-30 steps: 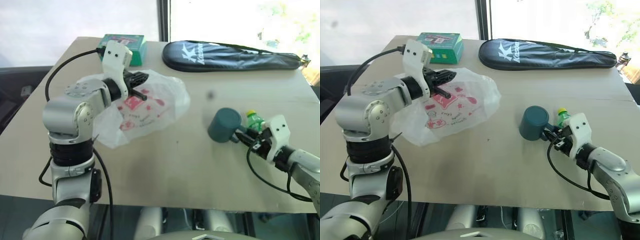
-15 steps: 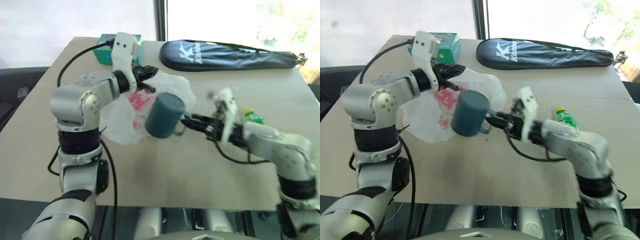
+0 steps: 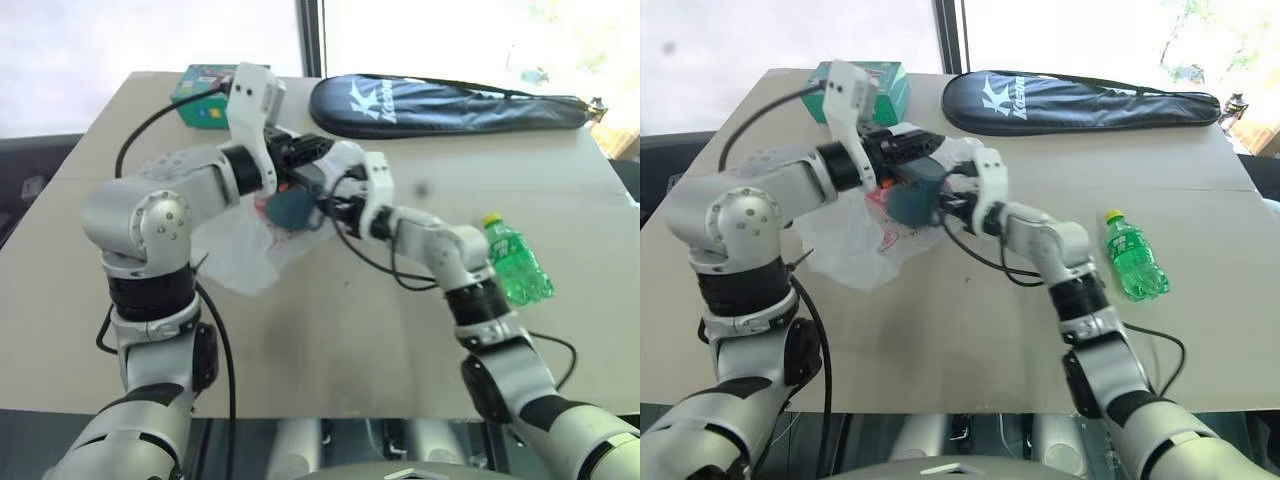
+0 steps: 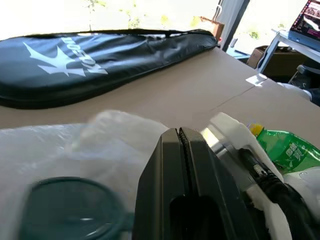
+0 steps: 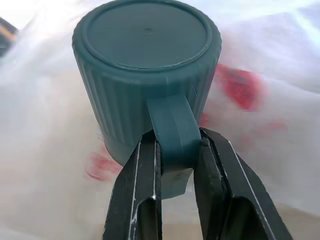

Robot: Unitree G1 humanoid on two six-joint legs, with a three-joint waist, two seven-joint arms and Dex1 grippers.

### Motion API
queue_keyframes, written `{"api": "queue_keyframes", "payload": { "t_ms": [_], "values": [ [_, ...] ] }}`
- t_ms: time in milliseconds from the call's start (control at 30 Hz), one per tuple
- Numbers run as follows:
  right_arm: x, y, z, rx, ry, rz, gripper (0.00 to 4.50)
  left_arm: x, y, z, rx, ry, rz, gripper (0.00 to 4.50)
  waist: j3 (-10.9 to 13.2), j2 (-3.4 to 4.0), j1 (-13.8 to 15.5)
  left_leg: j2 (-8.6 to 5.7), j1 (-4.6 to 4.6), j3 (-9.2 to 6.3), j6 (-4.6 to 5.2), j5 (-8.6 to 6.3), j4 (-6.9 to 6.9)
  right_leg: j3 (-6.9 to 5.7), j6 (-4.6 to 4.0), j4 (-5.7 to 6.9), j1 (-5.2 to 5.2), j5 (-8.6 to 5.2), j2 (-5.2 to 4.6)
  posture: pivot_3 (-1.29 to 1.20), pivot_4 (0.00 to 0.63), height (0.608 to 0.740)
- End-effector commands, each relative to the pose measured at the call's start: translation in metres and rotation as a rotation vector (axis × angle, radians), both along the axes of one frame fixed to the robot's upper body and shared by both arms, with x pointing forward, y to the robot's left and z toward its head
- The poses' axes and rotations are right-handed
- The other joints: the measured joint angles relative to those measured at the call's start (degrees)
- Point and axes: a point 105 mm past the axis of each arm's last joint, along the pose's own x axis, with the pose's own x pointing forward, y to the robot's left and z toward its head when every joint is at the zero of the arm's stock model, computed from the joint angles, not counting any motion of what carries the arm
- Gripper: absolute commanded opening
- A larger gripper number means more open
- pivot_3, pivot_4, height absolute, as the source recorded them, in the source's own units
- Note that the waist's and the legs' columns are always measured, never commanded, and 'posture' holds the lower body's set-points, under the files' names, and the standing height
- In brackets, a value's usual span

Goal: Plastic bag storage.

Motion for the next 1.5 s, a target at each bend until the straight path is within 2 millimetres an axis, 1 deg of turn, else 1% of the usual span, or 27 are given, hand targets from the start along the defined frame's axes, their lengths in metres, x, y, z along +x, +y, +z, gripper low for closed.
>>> {"api": "queue_keyframes", "payload": {
  "t_ms": [33,133,167,233,300,367,433,467,500,533,567,600,633,700,767,833,967,1033,1100,1133,1200,1233,1300,1333,1367,1433,1500],
  "values": [
    [0.005,0.015,0.007,0.015,-0.062,0.032,1.67,-0.006,0.007,0.019,0.025,-0.142,0.046,0.0,0.0,0.0,0.14,-0.02,0.0,0.0,0.0,0.0,-0.01,-0.01,0.0,-0.02,0.01,0.0,-0.02,0.0,0.15,0.74],
    [0.007,0.013,0.006,0.0,-0.081,0.032,2.95,-0.011,0.01,0.013,0.074,-0.178,0.05,0.0,0.0,0.0,0.38,-0.09,-0.04,0.02,0.01,-0.01,-0.04,0.01,0.01,-0.13,0.02,0.01,-0.1,0.0,0.15,0.74],
    [0.008,0.01,0.005,-0.014,-0.092,0.023,3.47,-0.015,0.008,0.013,0.069,-0.214,0.034,0.0,0.0,0.0,0.52,-0.09,-0.05,0.02,0.02,-0.01,-0.04,0.0,0.01,-0.13,0.02,0.01,-0.11,0.0,0.15,0.74],
    [0.008,0.003,0.003,-0.022,-0.107,0.005,4.43,-0.016,0.019,-0.002,0.18,-0.23,0.093,0.0,0.0,0.01,0.54,-0.06,-0.04,0.01,0.01,-0.01,-0.06,-0.01,0.0,-0.12,0.0,0.01,-0.1,0.0,0.15,0.74],
    [0.006,-0.004,0.007,0.016,-0.107,-0.01,4.43,-0.014,0.036,-0.016,0.331,-0.251,0.178,0.0,0.0,0.01,0.5,-0.02,-0.03,0.01,-0.01,-0.01,-0.09,0.0,-0.01,-0.11,-0.01,0.01,-0.06,0.0,0.15,0.74],
    [0.0,-0.01,0.009,0.043,-0.111,0.005,4.43,-0.016,0.041,-0.019,0.436,-0.303,0.182,0.0,0.0,0.02,0.5,-0.02,-0.01,0.02,-0.02,0.0,-0.14,0.02,-0.02,-0.09,-0.02,0.01,-0.06,0.0,0.15,0.74],
    [-0.007,-0.019,0.01,0.043,-0.129,0.017,4.43,-0.019,0.041,-0.018,0.43,-0.311,0.165,0.0,0.01,0.03,0.67,-0.04,-0.02,0.04,-0.03,0.0,-0.17,0.04,-0.02,-0.1,-0.04,0.01,-0.08,0.0,0.15,0.74],
    [-0.012,-0.024,0.011,0.048,-0.139,0.024,4.5,-0.02,0.042,-0.017,0.429,-0.309,0.164,0.52,0.01,0.02,0.86,-0.03,-0.04,0.03,-0.03,0.0,-0.15,0.01,-0.02,-0.11,-0.05,0.01,-0.09,0.0,0.15,0.74],
    [-0.017,-0.031,0.014,0.047,-0.155,0.028,4.5,-0.022,0.042,-0.018,0.475,-0.32,0.149,0.74,0.01,0.02,0.96,-0.04,-0.06,0.0,-0.03,0.0,-0.14,-0.03,-0.02,-0.13,-0.04,0.01,-0.1,0.0,0.15,0.74],
    [-0.02,-0.036,0.015,0.042,-0.171,0.03,4.5,-0.023,0.042,-0.021,0.523,-0.329,0.131,1.1,0.01,0.02,0.86,-0.05,-0.08,0.0,-0.03,0.0,-0.14,-0.03,-0.02,-0.14,-0.04,0.01,-0.13,0.0,0.15,0.74],
    [-0.024,-0.044,0.017,0.028,-0.199,0.027,4.5,-0.024,0.042,-0.023,0.558,-0.337,0.124,1.54,0.01,0.02,0.77,-0.06,-0.07,0.01,-0.02,0.0,-0.14,0.01,-0.01,-0.15,-0.03,0.01,-0.13,0.0,0.15,0.74],
    [-0.027,-0.049,0.018,0.017,-0.218,0.025,4.5,-0.024,0.042,-0.024,0.576,-0.342,0.122,2.11,0.01,0.03,0.79,-0.06,-0.06,0.01,-0.02,0.0,-0.14,0.01,-0.01,-0.14,-0.04,0.01,-0.12,0.0,0.15,0.74],
    [-0.031,-0.059,0.021,0.02,-0.233,0.018,4.5,-0.023,0.041,-0.024,0.614,-0.357,0.118,2.54,0.01,0.03,0.82,-0.06,-0.04,0.01,-0.02,0.0,-0.15,0.0,-0.01,-0.13,-0.03,0.01,-0.11,0.0,0.15,0.74],
    [-0.04,-0.079,0.026,-0.032,-0.317,0.004,4.5,-0.019,0.039,-0.027,0.71,-0.396,0.106,3.5,0.01,0.02,0.99,-0.05,-0.05,-0.01,-0.02,0.0,-0.15,-0.03,-0.01,-0.14,-0.02,0.01,-0.1,0.0,0.15,0.74],
    [-0.049,-0.096,0.028,-0.088,-0.378,-0.021,4.5,-0.012,0.04,-0.035,0.809,-0.403,0.112,3.5,0.01,0.02,1.02,-0.06,-0.04,0.0,-0.02,0.0,-0.14,-0.01,-0.01,-0.14,-0.02,0.0,-0.1,0.0,0.15,0.74],
    [-0.056,-0.108,0.028,-0.137,-0.421,-0.047,4.5,-0.004,0.041,-0.043,0.862,-0.399,0.113,3.5,0.01,0.03,1.01,-0.06,-0.04,0.02,-0.01,0.0,-0.14,0.01,-0.01,-0.14,-0.02,0.0,-0.07,0.0,0.15,0.74],
    [-0.066,-0.127,0.024,-0.18,-0.424,-0.132,4.5,0.019,0.041,-0.058,0.967,-0.394,0.145,3.5,0.01,0.02,0.83,0.0,-0.01,0.05,-0.01,0.0,-0.13,0.03,-0.01,-0.09,-0.04,-0.01,0.02,0.0,0.15,0.74],
    [-0.07,-0.14,0.022,-0.248,-0.45,-0.214,4.5,0.032,0.038,-0.061,0.987,-0.408,0.172,3.5,0.01,0.03,1.1,0.01,-0.02,0.08,0.0,0.0,-0.12,0.06,-0.01,-0.05,-0.07,-0.01,0.04,0.0,0.15,0.74],
    [-0.075,-0.149,0.018,-0.287,-0.439,-0.269,4.5,0.044,0.036,-0.059,0.99,-0.433,0.207,2.95,0.01,0.01,1.52,-0.03,-0.08,0.08,0.01,0.0,-0.05,0.05,0.0,-0.08,-0.07,-0.01,0.01,0.0,0.15,0.74],
    [-0.078,-0.152,0.016,-0.294,-0.422,-0.279,4.5,0.048,0.037,-0.057,0.973,-0.438,0.225,2.76,0.01,0.0,1.64,-0.03,-0.09,0.08,0.02,0.0,-0.03,0.06,0.01,-0.09,-0.07,-0.01,0.0,0.0,0.15,0.74],
    [-0.08,-0.165,0.01,-0.346,-0.386,-0.343,4.5,0.052,0.037,-0.054,0.943,-0.448,0.24,1.88,0.01,0.0,1.82,-0.05,-0.1,0.08,0.05,-0.02,0.01,0.04,0.02,-0.09,-0.06,-0.01,0.0,0.0,0.15,0.74],
    [-0.088,-0.171,0.009,-0.388,-0.383,-0.339,4.5,0.054,0.037,-0.049,0.896,-0.444,0.256,1.36,0.01,0.0,1.77,-0.03,-0.1,0.09,0.05,-0.02,0.01,0.07,0.02,-0.09,-0.07,0.0,-0.01,0.0,0.15,0.74],
    [-0.099,-0.195,0.004,-0.528,-0.351,-0.402,4.5,0.055,0.037,-0.037,0.754,-0.433,0.28,0.53,0.03,0.03,2.08,-0.02,-0.1,0.07,0.05,-0.02,-0.01,0.05,0.01,-0.08,-0.07,-0.01,-0.02,0.0,0.15,0.74],
    [-0.105,-0.21,-0.001,-0.599,-0.304,-0.43,4.5,0.054,0.036,-0.028,0.68,-0.435,0.28,0.18,0.02,0.02,2.24,-0.01,-0.11,0.07,0.05,-0.02,0.0,0.04,0.01,-0.08,-0.08,-0.01,-0.02,0.0,0.15,0.74],
    [-0.11,-0.221,-0.003,-0.652,-0.28,-0.451,4.5,0.052,0.034,-0.021,0.622,-0.442,0.268,0.06,0.02,0.01,2.3,0.01,-0.12,0.04,0.05,-0.02,0.0,0.02,0.0,-0.1,-0.07,-0.01,-0.02,0.0,0.15,0.74],
    [-0.117,-0.234,-0.002,-0.683,-0.245,-0.481,4.5,0.048,0.034,-0.011,0.516,-0.431,0.253,0.06,0.0,-0.01,2.32,0.02,-0.14,0.01,0.05,-0.02,0.02,0.0,0.0,-0.11,-0.05,-0.01,-0.03,0.0,0.15,0.74],
    [-0.121,-0.25,-0.002,-0.714,-0.195,-0.537,4.5,0.043,0.036,-0.003,0.46,-0.412,0.25,0.06,-0.01,-0.02,2.13,0.03,-0.09,0.0,0.05,-0.02,0.06,0.0,0.01,-0.1,-0.01,-0.01,-0.01,0.0,0.15,0.74]
  ]
}}
